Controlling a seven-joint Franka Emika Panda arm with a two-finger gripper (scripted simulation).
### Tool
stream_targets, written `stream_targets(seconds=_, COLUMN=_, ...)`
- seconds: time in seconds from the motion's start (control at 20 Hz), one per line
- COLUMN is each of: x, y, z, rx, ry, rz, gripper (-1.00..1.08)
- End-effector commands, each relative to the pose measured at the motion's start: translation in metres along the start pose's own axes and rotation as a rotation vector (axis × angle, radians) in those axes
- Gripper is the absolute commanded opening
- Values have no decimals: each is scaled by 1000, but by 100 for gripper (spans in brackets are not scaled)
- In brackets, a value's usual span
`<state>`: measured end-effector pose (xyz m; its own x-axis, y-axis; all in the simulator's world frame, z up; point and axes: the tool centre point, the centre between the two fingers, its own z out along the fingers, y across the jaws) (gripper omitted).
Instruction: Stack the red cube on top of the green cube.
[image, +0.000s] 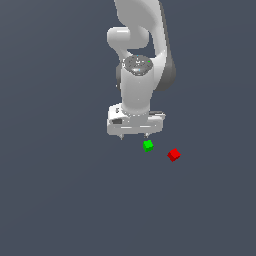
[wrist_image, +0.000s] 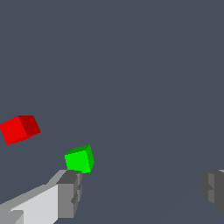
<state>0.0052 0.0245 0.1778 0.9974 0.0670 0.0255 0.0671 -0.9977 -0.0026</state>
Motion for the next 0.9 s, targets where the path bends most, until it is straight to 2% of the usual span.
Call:
stream_targets(seconds=0.0, x=0, y=0, z=0, rx=0, ry=0, rz=0, gripper=100)
stream_targets(seconds=0.25, x=3, y=-10, z=6, rx=1, ry=-1, rz=-22, gripper=100)
stream_targets(seconds=0.45, x=9, y=-33, z=18, rx=2, ry=-4, rz=-71, gripper=100)
stream_targets(seconds=0.65, x=15, y=-69, z=38, rx=4, ry=-8, rz=-150, gripper=100)
stream_targets(seconds=0.85, x=19, y=-118, z=64, rx=5, ry=-14, rz=-255, gripper=100)
